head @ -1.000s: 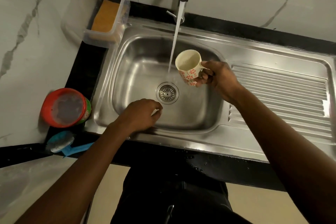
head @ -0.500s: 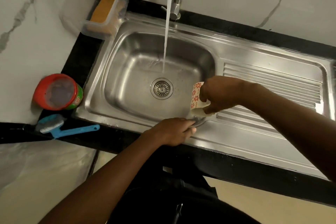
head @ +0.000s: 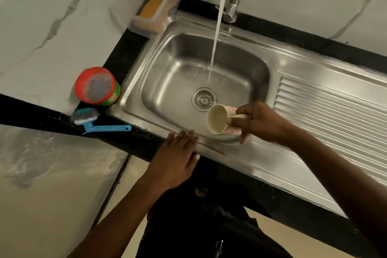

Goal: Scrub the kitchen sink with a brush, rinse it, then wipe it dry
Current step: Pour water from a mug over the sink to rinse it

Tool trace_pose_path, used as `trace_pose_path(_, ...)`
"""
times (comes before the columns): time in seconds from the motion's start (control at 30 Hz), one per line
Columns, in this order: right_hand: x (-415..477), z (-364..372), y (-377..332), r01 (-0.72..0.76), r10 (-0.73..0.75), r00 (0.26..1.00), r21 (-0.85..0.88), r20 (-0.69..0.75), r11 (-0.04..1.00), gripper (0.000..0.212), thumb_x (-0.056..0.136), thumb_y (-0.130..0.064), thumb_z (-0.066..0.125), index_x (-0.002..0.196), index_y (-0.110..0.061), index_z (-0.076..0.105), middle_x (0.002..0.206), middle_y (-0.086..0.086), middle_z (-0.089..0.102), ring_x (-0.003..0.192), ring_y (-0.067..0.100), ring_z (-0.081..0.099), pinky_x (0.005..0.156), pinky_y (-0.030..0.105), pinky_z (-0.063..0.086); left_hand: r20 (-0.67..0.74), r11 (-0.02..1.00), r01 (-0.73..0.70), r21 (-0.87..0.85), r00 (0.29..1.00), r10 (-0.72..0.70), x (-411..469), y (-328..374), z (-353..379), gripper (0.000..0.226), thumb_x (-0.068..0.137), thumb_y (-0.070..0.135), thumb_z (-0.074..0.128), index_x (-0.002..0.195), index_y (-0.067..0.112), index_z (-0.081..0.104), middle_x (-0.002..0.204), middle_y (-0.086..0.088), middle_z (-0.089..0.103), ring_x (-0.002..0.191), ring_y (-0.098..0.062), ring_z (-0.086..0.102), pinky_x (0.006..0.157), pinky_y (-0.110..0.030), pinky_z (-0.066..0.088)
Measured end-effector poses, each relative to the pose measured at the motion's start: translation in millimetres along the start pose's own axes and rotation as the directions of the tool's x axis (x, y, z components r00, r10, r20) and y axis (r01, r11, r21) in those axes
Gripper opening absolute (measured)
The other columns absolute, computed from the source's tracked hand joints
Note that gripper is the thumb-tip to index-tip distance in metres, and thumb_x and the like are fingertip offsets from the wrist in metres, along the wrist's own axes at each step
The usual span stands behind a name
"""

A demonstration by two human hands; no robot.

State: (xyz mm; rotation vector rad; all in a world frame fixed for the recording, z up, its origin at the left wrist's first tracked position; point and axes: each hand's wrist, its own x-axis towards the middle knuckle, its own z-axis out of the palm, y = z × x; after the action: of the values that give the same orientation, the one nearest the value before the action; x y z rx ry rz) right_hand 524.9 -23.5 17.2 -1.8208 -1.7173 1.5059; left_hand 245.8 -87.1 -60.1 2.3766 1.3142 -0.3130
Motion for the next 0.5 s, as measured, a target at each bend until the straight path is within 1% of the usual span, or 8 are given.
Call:
trace_pose_path(0.1,-0.3,22.1,-13.2,0.125,-0.131,0.991,-0.201,-0.015,0.971,0.015,0.091,-0.029,0.076,0.091,-0.014,0.08,0.074,0.001,0.077,0.065,0.015,0.074,0.071,0.043,0.061,-0.109,0.982,0.188,-0.006,0.976,-0.188,-19.1,-22.9,6.1,0.073,0.103,0.052,0.024,0.163,0.011,0.029,0.17,-0.012,0.028,0.16,-0.029,0.015,0.13,-0.052,0.012)
trace_pose_path(0.17,-0.5,36.0,-24.1,0.2,-0.206,0.978,-0.271,0.007,0.942,0.019,0.09,-0.032,0.073,0.088,-0.014,0.078,0.073,0.001,0.074,0.066,0.017,0.071,0.067,0.039,0.057,-0.126,0.973,0.232,-0.002,0.965,-0.231,-23.3,-29.8,8.6,0.073,0.103,0.052,0.025,0.163,0.011,0.028,0.17,-0.012,0.025,0.161,-0.029,0.012,0.13,-0.054,0.012)
trace_pose_path(0.2,-0.4,42.4,-28.4,0.238,-0.242,0.97,-0.304,0.024,0.922,0.021,0.091,-0.034,0.072,0.085,-0.014,0.077,0.072,0.002,0.072,0.066,0.019,0.067,0.064,0.036,0.052,-0.127,0.972,0.236,0.005,0.964,-0.234,-23.8,-29.4,8.7,0.073,0.104,0.052,0.025,0.164,0.011,0.027,0.171,-0.012,0.024,0.161,-0.029,0.01,0.13,-0.054,0.011)
trace_pose_path(0.27,-1.1,53.0,-33.6,0.287,-0.29,0.956,-0.375,0.052,0.881,0.026,0.091,-0.038,0.069,0.084,-0.014,0.076,0.074,0.004,0.067,0.066,0.02,0.056,0.063,0.031,0.038,-0.119,0.976,0.218,-0.003,0.969,-0.217,-23.7,-23.5,8.6,0.072,0.104,0.052,0.024,0.164,0.011,0.026,0.171,-0.012,0.023,0.161,-0.028,0.01,0.13,-0.054,0.01)
trace_pose_path(0.33,-3.3,58.2,-34.0,0.3,-0.303,0.951,-0.417,0.061,0.858,0.028,0.092,-0.041,0.066,0.084,-0.015,0.074,0.077,0.005,0.066,0.068,0.02,0.049,0.064,0.029,0.033,-0.086,0.986,0.167,-0.021,0.982,-0.168,-23.4,-10.9,6.9,0.073,0.105,0.054,0.022,0.165,0.012,0.023,0.172,-0.011,0.021,0.161,-0.027,0.008,0.13,-0.053,0.009)
trace_pose_path(0.4,-9.2,57.4,-30.4,0.281,-0.285,0.957,-0.435,0.057,0.855,0.027,0.092,-0.041,0.065,0.08,-0.017,0.071,0.074,0.004,0.063,0.066,0.02,0.047,0.064,0.031,0.035,-0.036,0.995,0.092,-0.043,0.995,-0.094,-22.3,6.7,6.8,0.074,0.105,0.057,0.018,0.166,0.016,0.013,0.174,-0.008,0.011,0.161,-0.024,-0.002,0.131,-0.05,0.004)
trace_pose_path(0.43,-13.8,54.6,-27.5,0.261,-0.266,0.963,-0.434,0.052,0.862,0.028,0.091,-0.042,0.065,0.078,-0.018,0.07,0.071,0.003,0.062,0.064,0.02,0.048,0.062,0.033,0.038,-0.002,0.997,0.062,-0.052,0.998,-0.062,-21.3,15.7,7.3,0.075,0.105,0.058,0.017,0.167,0.017,0.008,0.175,-0.006,0.004,0.161,-0.022,-0.008,0.131,-0.048,0.002)
trace_pose_path(0.5,-24.4,45.0,-19.7,0.205,-0.215,0.976,-0.438,0.028,0.875,0.029,0.09,-0.045,0.066,0.082,-0.017,0.072,0.072,0.003,0.067,0.064,0.022,0.056,0.063,0.038,0.049,0.037,0.998,0.014,-0.061,0.999,-0.012,-18.1,29.4,8.5,0.075,0.106,0.059,0.015,0.167,0.019,0.0,0.175,-0.004,-0.004,0.16,-0.02,-0.016,0.13,-0.048,-0.001)
